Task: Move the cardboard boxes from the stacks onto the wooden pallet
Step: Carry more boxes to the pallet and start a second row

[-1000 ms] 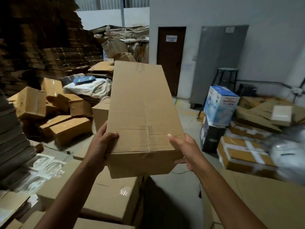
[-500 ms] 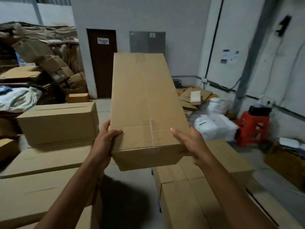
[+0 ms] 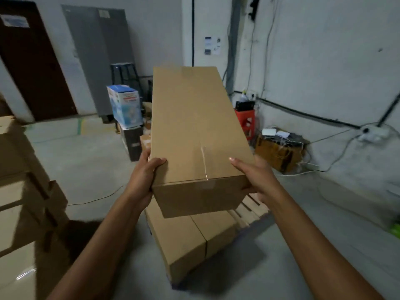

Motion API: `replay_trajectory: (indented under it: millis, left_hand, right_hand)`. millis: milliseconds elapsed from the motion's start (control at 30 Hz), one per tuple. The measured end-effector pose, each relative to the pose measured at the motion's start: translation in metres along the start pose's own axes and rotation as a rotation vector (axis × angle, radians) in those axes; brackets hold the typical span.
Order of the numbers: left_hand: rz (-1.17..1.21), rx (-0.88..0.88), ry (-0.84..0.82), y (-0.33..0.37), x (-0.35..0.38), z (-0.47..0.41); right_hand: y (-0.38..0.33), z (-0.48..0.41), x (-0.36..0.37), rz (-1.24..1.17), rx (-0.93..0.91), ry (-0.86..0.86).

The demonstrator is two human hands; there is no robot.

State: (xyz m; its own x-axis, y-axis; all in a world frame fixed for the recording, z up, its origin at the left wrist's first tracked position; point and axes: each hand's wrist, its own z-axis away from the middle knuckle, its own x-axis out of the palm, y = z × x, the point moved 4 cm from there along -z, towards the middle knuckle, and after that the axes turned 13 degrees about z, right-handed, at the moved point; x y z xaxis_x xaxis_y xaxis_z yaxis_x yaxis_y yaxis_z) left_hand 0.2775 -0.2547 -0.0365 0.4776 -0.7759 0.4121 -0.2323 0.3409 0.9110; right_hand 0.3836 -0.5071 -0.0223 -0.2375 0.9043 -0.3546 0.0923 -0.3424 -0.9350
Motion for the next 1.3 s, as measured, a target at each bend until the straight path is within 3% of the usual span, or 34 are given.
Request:
replay_trajectory:
  millis: [267,533,1033,1300]
  left_hand:
    - [-0.032,-0.071,-0.155,-0.073,0.123,0.002]
    - [-0.02,-0.151,-0.193,-0.17,0.221,-0.045]
    - [0.071,-0.343,0.151,-0.3,0.35,-0.126]
    - [0.06,-0.295,0.355,-0.354,0.424,-0.155]
  right_hand:
    - [0.069,0.002,-0.124,0.026,0.118,0.142]
    - [0.134,-0.065,-0.221,0.103,0.178,0.187]
    - [0.233,-0.269,-0.319,0.233,0.372,-0.14]
    - [0.277,-0.377,-0.365,0.192,0.312,-0.329]
